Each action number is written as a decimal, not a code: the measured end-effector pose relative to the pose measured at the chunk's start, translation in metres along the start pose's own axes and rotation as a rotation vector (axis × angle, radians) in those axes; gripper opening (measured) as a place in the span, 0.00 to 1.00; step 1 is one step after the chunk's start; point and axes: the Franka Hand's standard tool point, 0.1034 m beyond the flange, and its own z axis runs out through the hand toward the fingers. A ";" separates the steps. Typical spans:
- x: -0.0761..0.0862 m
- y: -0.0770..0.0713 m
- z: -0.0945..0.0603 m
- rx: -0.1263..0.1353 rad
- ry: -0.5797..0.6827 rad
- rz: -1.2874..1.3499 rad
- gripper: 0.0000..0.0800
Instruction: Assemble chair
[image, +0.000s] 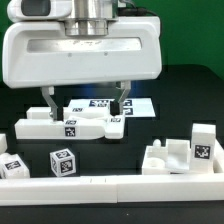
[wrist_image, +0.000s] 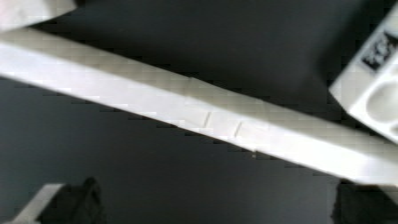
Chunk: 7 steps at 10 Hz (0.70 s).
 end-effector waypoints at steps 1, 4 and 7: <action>-0.016 0.014 0.003 0.052 -0.065 -0.007 0.81; -0.052 0.058 0.028 0.098 -0.152 0.039 0.81; -0.048 0.056 0.027 0.095 -0.149 0.046 0.81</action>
Offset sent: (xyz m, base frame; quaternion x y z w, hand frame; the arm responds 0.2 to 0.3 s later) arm -0.0050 -0.0664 -0.0414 0.0595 -0.0480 -0.0170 0.9969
